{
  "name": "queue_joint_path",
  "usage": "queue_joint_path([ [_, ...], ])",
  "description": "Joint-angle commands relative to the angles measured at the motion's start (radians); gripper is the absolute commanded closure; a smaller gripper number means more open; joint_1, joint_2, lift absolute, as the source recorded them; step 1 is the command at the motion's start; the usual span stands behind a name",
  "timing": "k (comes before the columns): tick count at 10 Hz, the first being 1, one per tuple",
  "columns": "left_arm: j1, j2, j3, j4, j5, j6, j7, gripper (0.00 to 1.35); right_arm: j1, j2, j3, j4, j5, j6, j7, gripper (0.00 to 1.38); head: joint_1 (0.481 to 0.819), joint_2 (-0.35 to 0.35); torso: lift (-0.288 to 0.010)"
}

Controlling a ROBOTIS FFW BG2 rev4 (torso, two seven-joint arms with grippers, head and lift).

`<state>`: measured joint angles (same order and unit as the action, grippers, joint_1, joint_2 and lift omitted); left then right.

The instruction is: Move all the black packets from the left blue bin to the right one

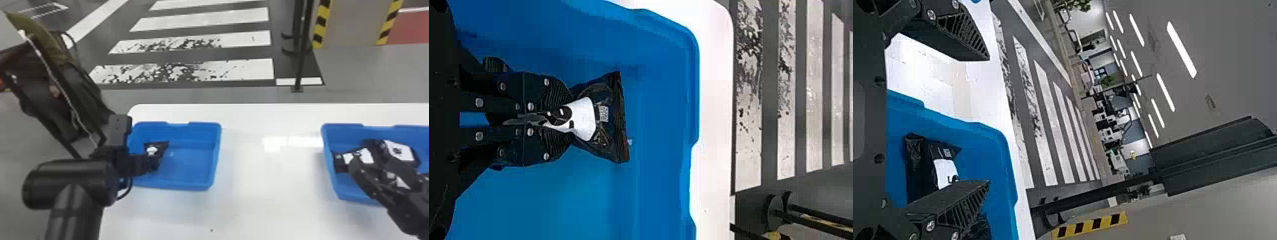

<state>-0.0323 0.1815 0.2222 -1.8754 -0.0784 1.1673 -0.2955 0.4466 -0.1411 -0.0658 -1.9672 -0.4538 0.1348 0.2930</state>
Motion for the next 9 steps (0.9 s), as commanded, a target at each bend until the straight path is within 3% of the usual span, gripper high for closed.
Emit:
queue_joint_path([
  [1, 0.074, -0.005, 0.007, -0.124, 0.046, -0.031, -0.004, 1.21, 0.0, 0.0, 0.0, -0.005, -0.005, 0.0, 0.002, 0.15, 0.695, 0.2, -0.14],
  [3, 0.155, -0.008, -0.047, -0.266, 0.104, -0.092, -0.013, 1.21, -0.005, 0.0, 0.01, -0.024, -0.017, 0.01, 0.012, 0.16, 0.695, 0.175, -0.14],
  [5, 0.194, -0.01, -0.144, -0.286, 0.194, -0.262, -0.036, 1.21, -0.017, -0.017, 0.076, -0.056, -0.083, 0.039, 0.023, 0.17, 0.695, 0.129, -0.14],
  [9, 0.167, 0.003, -0.366, -0.286, 0.32, -0.311, -0.045, 1.21, -0.093, -0.055, 0.207, -0.042, -0.176, 0.054, 0.028, 0.18, 0.695, 0.033, -0.14],
])
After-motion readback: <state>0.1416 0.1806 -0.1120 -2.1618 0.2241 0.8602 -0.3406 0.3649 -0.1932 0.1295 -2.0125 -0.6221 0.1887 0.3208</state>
